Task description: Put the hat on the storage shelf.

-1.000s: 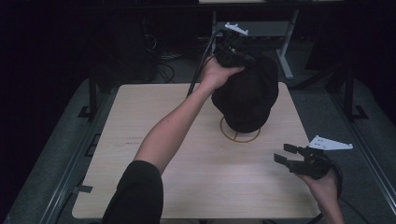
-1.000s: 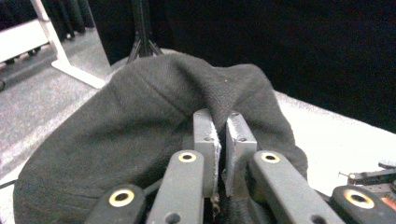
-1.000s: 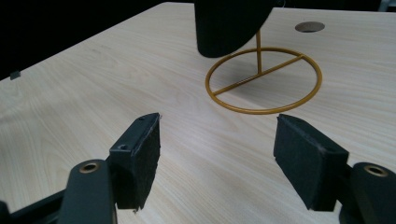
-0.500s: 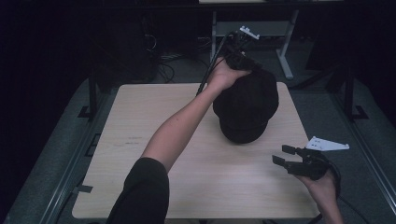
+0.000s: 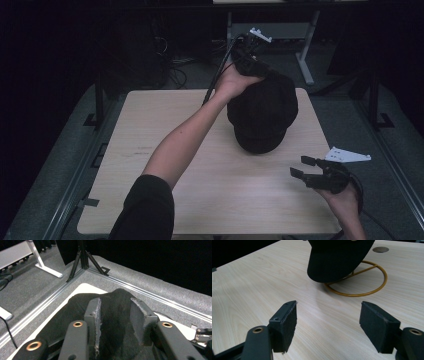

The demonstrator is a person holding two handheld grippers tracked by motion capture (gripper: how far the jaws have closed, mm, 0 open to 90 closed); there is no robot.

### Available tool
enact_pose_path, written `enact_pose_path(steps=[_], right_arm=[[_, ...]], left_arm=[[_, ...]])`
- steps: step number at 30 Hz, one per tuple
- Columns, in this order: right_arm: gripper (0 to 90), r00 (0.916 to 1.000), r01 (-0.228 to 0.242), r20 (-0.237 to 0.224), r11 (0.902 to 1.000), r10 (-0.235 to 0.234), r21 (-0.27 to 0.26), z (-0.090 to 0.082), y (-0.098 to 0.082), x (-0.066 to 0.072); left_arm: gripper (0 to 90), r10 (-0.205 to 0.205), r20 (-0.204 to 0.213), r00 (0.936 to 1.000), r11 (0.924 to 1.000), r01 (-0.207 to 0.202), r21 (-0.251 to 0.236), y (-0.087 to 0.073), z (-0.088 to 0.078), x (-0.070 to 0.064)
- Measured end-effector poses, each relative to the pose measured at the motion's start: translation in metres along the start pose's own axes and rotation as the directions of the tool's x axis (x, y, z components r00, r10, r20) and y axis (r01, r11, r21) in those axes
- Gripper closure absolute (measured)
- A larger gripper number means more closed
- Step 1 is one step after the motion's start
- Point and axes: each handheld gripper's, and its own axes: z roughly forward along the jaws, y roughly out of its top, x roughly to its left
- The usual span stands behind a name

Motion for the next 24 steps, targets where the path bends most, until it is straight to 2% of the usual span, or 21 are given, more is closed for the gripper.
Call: enact_pose_path(steps=[11, 13, 24], right_arm=[[25.9, 0.9994, 0.006, 0.034, 1.0, -0.006, -0.005, 0.0, 0.0, 0.002], [25.6, 0.9993, 0.011, 0.036, 0.9999, -0.01, -0.007, -0.001, -0.001, 0.002], [24.3, 0.9989, -0.001, 0.046, 0.9997, 0.002, -0.023, 0.0, 0.0, 0.005]], left_arm=[[51.2, 0.007, 0.001, 1.0, 1.0, -0.007, 0.002, -0.015, -0.02, -0.002], [50.5, 0.006, -0.011, 0.9999, 1.0, -0.006, 0.0, -0.021, -0.027, -0.004], [47.1, -0.017, -0.029, 0.9994, 0.9995, 0.016, -0.027, -0.043, -0.051, -0.002]])
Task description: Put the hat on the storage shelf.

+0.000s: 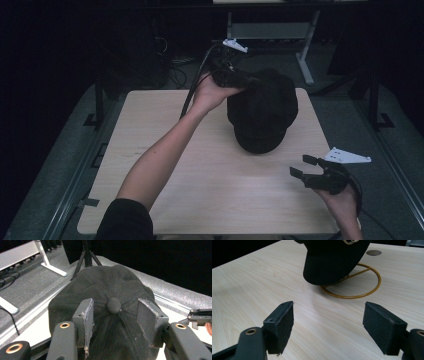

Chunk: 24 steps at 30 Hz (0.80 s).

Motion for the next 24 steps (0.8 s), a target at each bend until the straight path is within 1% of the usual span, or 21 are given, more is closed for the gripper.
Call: enact_pose_path(steps=[1, 2, 4, 8, 12, 19, 20, 24], right_arm=[[24.3, 1.0, 0.0, 0.0, 1.0, 0.0, 0.0, 0.0, 0.0, 0.0], [24.0, 1.0, 0.004, 0.001, 1.0, -0.004, 0.001, 0.0, 0.001, 0.001], [23.7, 1.0, 0.004, 0.002, 1.0, -0.004, -0.001, 0.001, 0.001, 0.001], [23.3, 1.0, 0.006, 0.001, 1.0, -0.006, 0.001, 0.002, 0.001, 0.001], [23.3, 0.9999, 0.01, -0.002, 0.9999, -0.01, -0.003, 0.003, 0.002, 0.003], [23.1, 1.0, 0.007, 0.0, 1.0, -0.007, -0.002, 0.004, 0.002, 0.004], [23.1, 1.0, 0.007, 0.0, 1.0, -0.007, -0.002, 0.005, 0.002, 0.004], [23.1, 1.0, 0.003, 0.003, 1.0, -0.003, -0.002, 0.005, 0.002, 0.004]], left_arm=[[46.9, 0.0, 0.0, 1.0, 1.0, 0.0, 0.0, 0.0, 0.0, 0.0], [46.8, -0.002, -0.005, 1.0, 1.0, 0.002, -0.005, -0.004, -0.006, 0.001], [46.6, -0.004, -0.005, 1.0, 1.0, 0.004, -0.008, -0.005, -0.007, 0.001], [46.1, -0.014, -0.007, 0.9999, 0.9997, 0.014, -0.019, -0.013, -0.014, 0.0], [46.1, -0.018, -0.01, 0.9998, 0.9997, 0.018, -0.019, -0.02, -0.018, -0.001], [45.4, -0.024, -0.011, 0.9996, 0.9993, 0.024, -0.027, -0.032, -0.025, 0.002], [45.2, -0.024, -0.01, 0.9997, 0.9995, 0.024, -0.021, -0.034, -0.026, 0.002], [44.2, -0.032, -0.012, 0.9994, 0.999, 0.032, -0.03, -0.041, -0.031, 0.002]])
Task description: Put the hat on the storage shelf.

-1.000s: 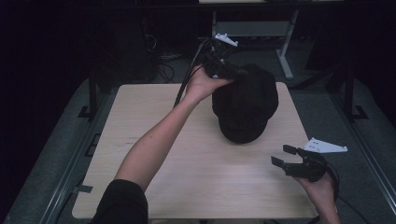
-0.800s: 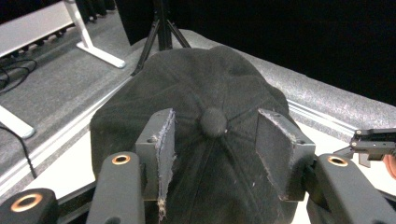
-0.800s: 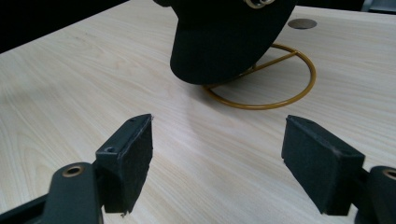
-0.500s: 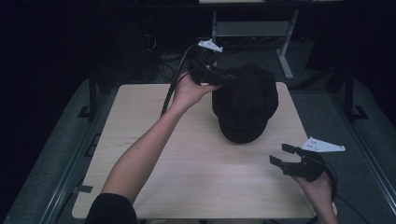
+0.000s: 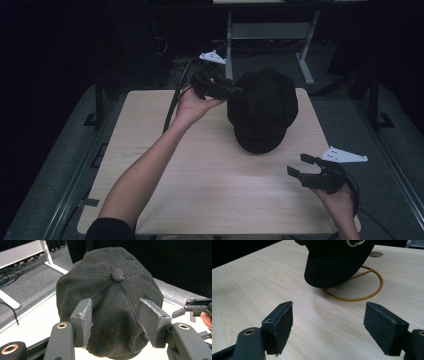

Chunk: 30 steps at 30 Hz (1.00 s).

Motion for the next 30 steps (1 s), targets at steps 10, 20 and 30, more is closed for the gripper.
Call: enact_pose_path(steps=[10, 20, 30], right_arm=[[23.1, 1.0, 0.003, 0.004, 1.0, -0.003, 0.004, 0.002, 0.0, 0.002], [22.6, 0.9998, 0.016, 0.009, 0.9998, -0.016, 0.013, 0.006, 0.001, 0.004], [21.0, 0.9997, 0.022, 0.013, 0.9994, -0.023, 0.026, 0.01, 0.002, 0.008]], left_arm=[[43.0, -0.008, -0.014, 0.9999, 1.0, 0.008, 0.0, -0.019, -0.016, 0.001], [41.6, -0.032, -0.023, 0.9992, 0.9995, 0.032, -0.002, -0.042, -0.029, 0.003], [40.4, -0.058, -0.028, 0.9979, 0.9982, 0.057, -0.016, -0.063, -0.044, 0.005]])
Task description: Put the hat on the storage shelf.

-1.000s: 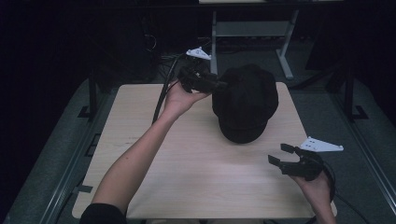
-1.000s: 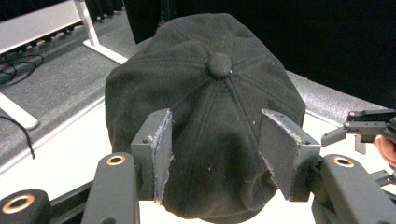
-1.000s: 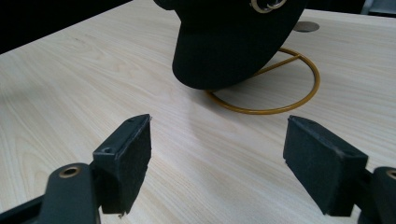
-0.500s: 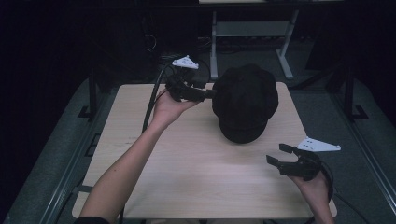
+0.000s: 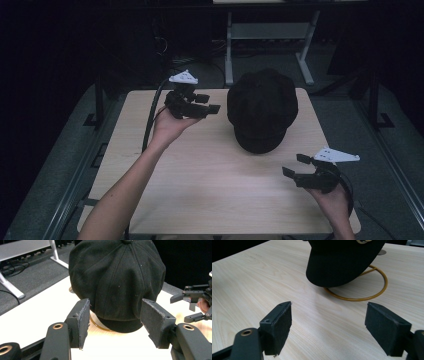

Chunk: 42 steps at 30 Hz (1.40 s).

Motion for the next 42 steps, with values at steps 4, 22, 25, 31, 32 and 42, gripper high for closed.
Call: enact_pose_path(steps=[4, 22, 25, 31, 32, 42], right_arm=[[20.7, 1.0, -0.002, 0.002, 1.0, 0.002, 0.005, 0.001, 0.0, 0.001], [20.4, 0.9999, 0.01, 0.011, 0.9997, -0.01, 0.024, 0.004, 0.0, 0.004], [20.4, 0.9998, 0.012, 0.013, 0.9996, -0.013, 0.024, 0.005, 0.0, 0.005], [20.3, 0.9998, 0.011, 0.016, 0.9995, -0.011, 0.03, 0.006, 0.0, 0.006], [20.3, 0.9998, 0.014, 0.016, 0.9994, -0.014, 0.031, 0.007, 0.0, 0.006], [20.3, 0.9997, 0.016, 0.016, 0.9988, -0.016, 0.046, 0.01, -0.001, 0.008]], left_arm=[[39.4, -0.005, -0.01, 0.9999, 1.0, 0.005, 0.001, -0.008, -0.005, 0.0], [36.1, -0.02, -0.008, 0.9998, 0.9997, 0.02, -0.013, -0.044, -0.025, -0.002], [35.3, -0.025, -0.01, 0.9996, 0.9996, 0.025, -0.016, -0.051, -0.028, -0.002], [34.3, -0.037, -0.015, 0.9992, 0.9992, 0.037, -0.017, -0.065, -0.034, -0.001], [34.2, -0.04, -0.016, 0.9991, 0.9991, 0.04, -0.017, -0.067, -0.034, -0.001], [32.9, -0.042, -0.034, 0.9985, 0.999, 0.042, -0.017, -0.088, -0.042, -0.002]])
